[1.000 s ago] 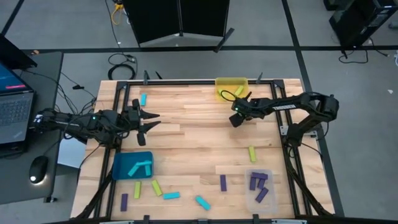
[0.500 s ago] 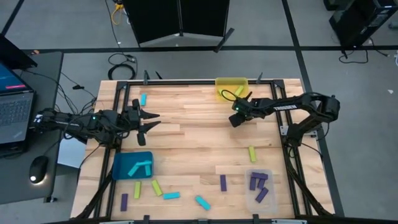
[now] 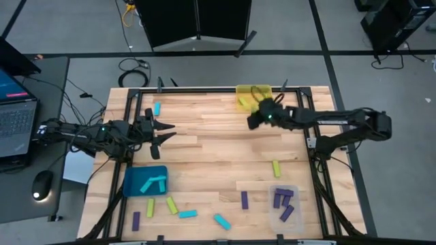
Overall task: Sort blocks
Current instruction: Put the green block into the yellow bin
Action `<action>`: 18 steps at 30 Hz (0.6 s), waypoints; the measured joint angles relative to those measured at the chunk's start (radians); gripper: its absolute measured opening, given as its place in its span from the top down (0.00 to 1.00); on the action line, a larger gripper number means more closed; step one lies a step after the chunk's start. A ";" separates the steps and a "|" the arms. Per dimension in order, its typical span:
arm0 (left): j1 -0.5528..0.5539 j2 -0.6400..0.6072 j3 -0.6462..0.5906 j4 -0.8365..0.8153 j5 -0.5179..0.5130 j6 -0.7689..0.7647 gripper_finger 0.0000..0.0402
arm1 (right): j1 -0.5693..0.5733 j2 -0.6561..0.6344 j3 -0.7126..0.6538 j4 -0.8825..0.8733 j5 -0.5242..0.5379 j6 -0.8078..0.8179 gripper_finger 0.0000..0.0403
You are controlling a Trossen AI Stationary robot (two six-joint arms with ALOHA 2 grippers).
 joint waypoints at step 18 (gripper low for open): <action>0.000 0.000 0.000 -0.018 -0.015 -0.069 0.67 | -0.266 0.221 0.283 -0.005 0.024 -0.135 0.48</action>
